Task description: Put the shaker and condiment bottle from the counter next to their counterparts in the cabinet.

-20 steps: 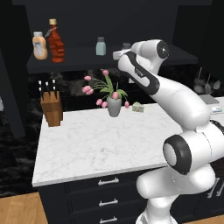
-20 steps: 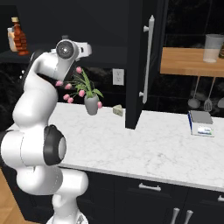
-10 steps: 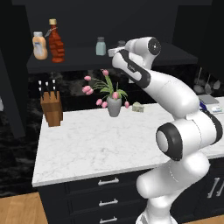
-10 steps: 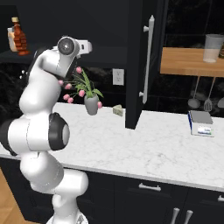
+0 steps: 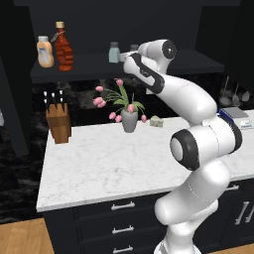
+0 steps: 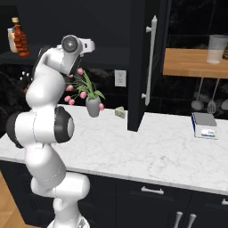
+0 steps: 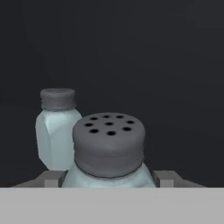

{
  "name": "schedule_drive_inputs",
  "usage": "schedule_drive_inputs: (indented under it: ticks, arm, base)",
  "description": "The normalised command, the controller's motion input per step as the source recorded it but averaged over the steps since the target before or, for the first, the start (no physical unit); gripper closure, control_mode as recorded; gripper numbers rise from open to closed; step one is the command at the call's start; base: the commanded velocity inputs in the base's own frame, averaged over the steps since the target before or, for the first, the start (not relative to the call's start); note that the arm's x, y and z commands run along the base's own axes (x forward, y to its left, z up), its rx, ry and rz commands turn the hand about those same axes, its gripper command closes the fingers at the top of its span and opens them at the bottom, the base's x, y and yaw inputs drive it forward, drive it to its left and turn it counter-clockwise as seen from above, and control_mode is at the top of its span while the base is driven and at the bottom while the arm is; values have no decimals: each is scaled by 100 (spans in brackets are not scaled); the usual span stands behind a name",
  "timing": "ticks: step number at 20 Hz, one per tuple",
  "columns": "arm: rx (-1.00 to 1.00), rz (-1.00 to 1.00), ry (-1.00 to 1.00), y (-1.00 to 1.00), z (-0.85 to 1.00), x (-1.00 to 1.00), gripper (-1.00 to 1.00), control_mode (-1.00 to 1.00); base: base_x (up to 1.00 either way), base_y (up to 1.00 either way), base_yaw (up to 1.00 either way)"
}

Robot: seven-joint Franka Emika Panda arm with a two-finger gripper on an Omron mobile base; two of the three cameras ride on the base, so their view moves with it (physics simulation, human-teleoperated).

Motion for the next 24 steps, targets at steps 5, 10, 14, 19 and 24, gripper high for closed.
schedule_drive_inputs:
  ticks: [5,10,14,19,24]
  arm:
    - [0,0,0,2,-33,35,100,-100]
    - [0,0,0,7,-28,37,100,-100]
    - [0,0,0,1,-28,30,100,-100]
    - [0,0,0,9,-34,25,100,-100]
    - [0,0,0,19,-32,29,100,-100]
  base:
    - [0,0,0]
    - [0,0,0]
    - [0,0,0]
    - [0,0,0]
    - [0,0,0]
